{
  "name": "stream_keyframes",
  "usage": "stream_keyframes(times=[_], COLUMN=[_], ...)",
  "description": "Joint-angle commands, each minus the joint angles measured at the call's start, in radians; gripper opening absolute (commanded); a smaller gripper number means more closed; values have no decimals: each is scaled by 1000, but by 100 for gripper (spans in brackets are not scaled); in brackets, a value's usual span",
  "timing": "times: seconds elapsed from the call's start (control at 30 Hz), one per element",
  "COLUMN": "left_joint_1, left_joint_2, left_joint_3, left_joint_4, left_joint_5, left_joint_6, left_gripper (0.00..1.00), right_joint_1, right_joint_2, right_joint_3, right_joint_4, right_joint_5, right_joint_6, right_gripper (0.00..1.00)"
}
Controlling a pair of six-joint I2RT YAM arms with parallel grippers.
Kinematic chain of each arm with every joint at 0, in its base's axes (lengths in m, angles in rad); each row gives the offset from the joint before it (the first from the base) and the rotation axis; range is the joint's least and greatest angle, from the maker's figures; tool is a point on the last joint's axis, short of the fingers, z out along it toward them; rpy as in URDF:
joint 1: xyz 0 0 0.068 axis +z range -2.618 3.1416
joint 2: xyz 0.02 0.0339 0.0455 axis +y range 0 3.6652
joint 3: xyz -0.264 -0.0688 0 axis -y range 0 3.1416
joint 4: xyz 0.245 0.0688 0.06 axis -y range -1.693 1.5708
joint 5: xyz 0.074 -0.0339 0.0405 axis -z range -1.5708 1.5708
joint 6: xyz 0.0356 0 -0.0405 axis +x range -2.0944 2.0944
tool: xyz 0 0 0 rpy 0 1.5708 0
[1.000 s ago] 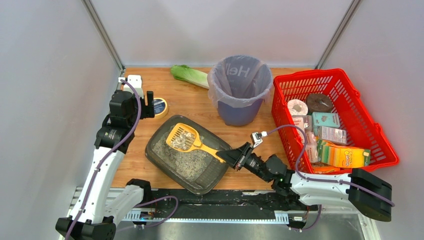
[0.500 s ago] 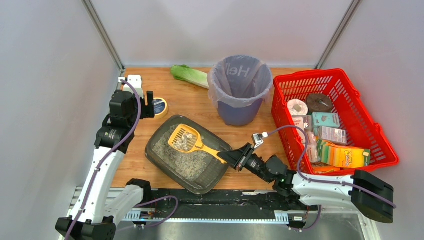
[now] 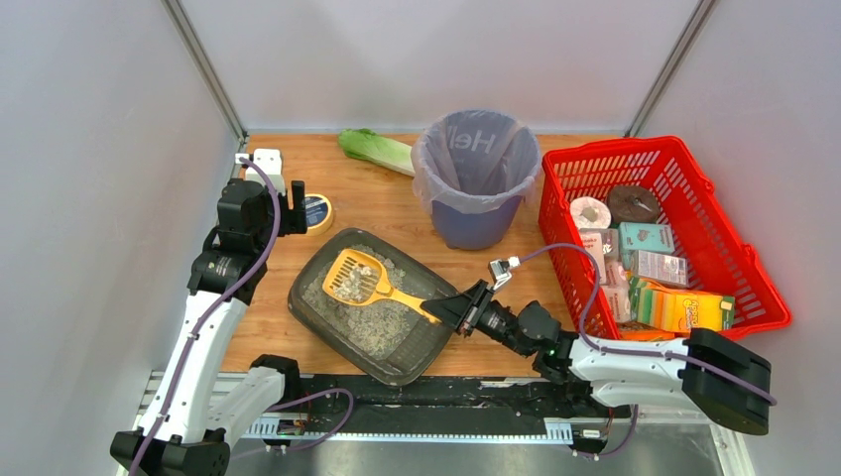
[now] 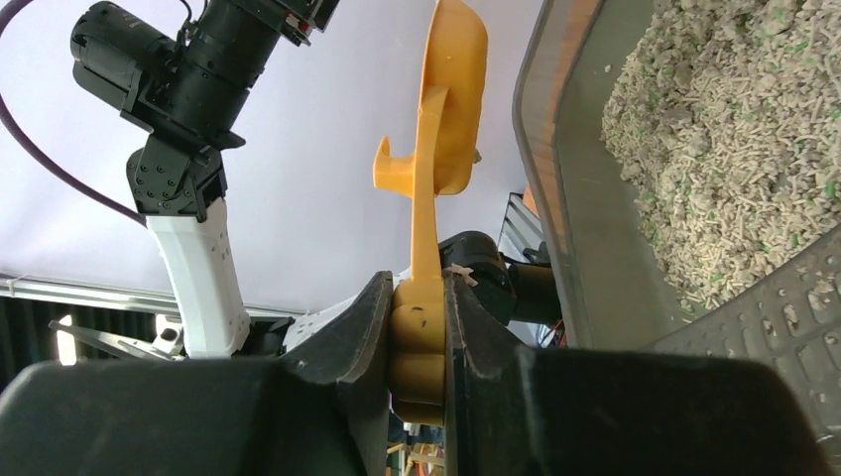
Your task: Clean the litter box
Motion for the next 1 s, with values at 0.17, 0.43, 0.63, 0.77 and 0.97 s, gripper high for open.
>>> stream_keyframes(times=[0.17, 0.43, 0.63, 0.77, 0.97], left_joint_1=[-1, -1, -1, -1, -1], left_joint_2=[-2, -4, -2, 1, -1], left_joint_3=[3, 0, 0, -1, -3], left_joint_4=[36, 36, 35, 38, 39], left_joint_5=[9, 7, 5, 1, 5], left_joint_6=[-9, -8, -9, -6, -8], left_gripper=[83, 83, 83, 83, 83], right_joint_1=[-10, -12, -10, -10, 0], right_joint_2=[-9, -40, -72, -64, -29], right_joint_3=[-82, -44, -73, 15, 72], right_joint_4=[189, 102, 111, -22, -49], right_joint_5=[72, 57, 80, -8, -68], right_joint_6=[35, -2, 15, -27, -68], right_gripper=[0, 0, 0, 0, 0])
